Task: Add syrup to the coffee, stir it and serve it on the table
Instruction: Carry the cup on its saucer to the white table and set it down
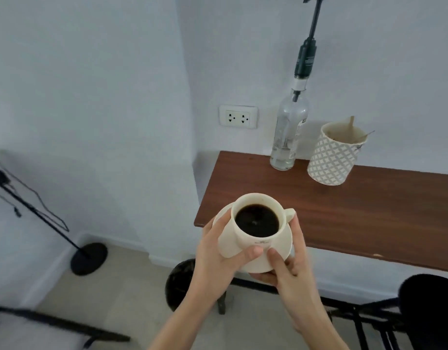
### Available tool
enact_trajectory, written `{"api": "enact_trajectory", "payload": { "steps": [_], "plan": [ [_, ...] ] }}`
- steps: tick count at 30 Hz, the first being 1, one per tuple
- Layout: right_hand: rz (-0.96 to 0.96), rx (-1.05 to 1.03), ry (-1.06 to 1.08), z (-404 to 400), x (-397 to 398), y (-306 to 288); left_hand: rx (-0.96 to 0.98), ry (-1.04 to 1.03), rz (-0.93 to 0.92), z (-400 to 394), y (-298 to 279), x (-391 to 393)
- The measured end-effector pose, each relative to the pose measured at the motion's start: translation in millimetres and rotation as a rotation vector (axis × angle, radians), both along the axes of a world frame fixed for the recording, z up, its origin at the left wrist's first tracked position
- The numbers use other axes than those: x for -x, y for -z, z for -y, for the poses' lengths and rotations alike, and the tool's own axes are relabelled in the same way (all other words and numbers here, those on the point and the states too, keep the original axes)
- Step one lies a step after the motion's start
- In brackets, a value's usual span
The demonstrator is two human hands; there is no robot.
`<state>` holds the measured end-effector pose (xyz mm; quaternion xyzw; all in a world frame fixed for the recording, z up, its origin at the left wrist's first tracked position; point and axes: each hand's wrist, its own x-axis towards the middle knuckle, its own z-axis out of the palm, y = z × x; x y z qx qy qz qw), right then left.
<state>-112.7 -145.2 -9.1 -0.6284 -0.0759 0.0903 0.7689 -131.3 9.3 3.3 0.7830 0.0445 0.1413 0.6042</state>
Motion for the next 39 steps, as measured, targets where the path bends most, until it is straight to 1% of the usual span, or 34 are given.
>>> {"api": "enact_trajectory", "payload": {
  "steps": [3,9,16,20,25,31,35,39],
  "plan": [
    [-0.020,-0.023,-0.119,-18,13,-3,0.020,-0.165,-0.009,-12,-3,34],
    [0.023,-0.018,-0.397,-62,49,-7,0.102,-0.451,-0.019,-45,0,109],
    [-0.004,-0.053,-0.670,-121,127,-7,0.121,-0.708,-0.004,-81,3,224],
    [0.014,-0.060,-0.821,-152,200,-9,0.092,-0.866,0.019,-92,0,312],
    [-0.008,-0.044,-1.006,-181,312,0,0.067,-1.046,0.034,-94,-2,441],
    [-0.124,0.009,-1.238,-206,444,11,0.040,-1.277,0.039,-83,-3,586],
    [-0.184,0.032,-1.403,-215,519,8,0.046,-1.420,0.033,-72,4,664],
    [-0.194,0.070,-1.543,-228,577,7,0.112,-1.529,0.047,-64,14,725]
  ]
}}
